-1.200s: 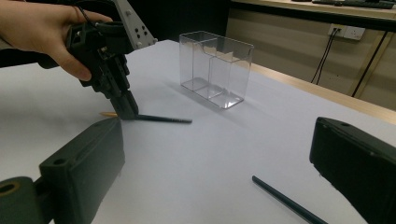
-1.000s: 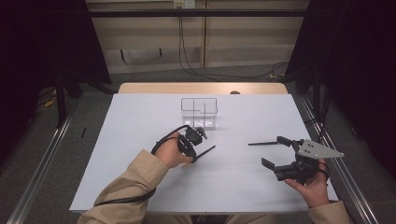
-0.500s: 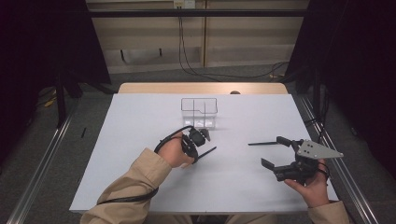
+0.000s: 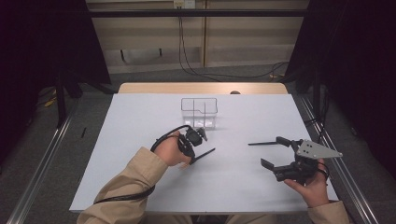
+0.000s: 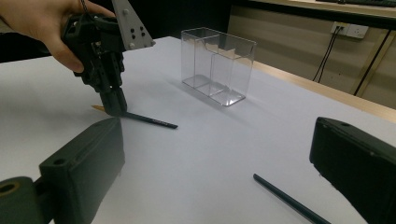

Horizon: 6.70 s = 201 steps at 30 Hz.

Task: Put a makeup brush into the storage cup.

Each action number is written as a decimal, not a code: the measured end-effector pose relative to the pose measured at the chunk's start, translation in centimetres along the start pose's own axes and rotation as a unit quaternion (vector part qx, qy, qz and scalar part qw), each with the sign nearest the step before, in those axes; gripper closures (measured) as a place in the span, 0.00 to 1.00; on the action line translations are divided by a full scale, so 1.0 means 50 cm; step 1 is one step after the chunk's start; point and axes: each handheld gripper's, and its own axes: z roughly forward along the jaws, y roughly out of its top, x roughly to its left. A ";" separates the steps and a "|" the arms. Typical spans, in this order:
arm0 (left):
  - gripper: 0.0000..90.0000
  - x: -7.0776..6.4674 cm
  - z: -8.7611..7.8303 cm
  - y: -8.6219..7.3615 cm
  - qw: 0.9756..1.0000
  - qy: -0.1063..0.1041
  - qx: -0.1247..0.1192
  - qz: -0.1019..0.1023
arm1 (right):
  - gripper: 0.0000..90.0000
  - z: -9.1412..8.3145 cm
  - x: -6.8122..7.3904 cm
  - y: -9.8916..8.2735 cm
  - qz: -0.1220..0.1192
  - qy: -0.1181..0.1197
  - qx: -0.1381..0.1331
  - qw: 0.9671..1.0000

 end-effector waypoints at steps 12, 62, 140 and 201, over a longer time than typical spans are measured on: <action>0.93 -0.003 -0.034 -0.012 1.000 -0.011 -0.014 0.020 | 0.03 0.009 0.001 -0.002 0.003 0.010 0.006 1.000; 0.93 -0.091 -0.085 0.030 0.990 -0.039 -0.033 0.129 | 0.07 0.173 0.051 0.067 -0.038 0.175 0.160 0.971; 0.90 -0.079 -0.119 0.036 0.975 -0.138 -0.109 0.138 | 0.95 0.256 0.088 0.087 -0.184 0.301 0.329 0.876; 0.08 -0.030 -0.097 -0.056 0.872 -0.150 -0.464 0.040 | 0.95 0.233 0.061 0.066 -0.039 0.255 0.162 0.952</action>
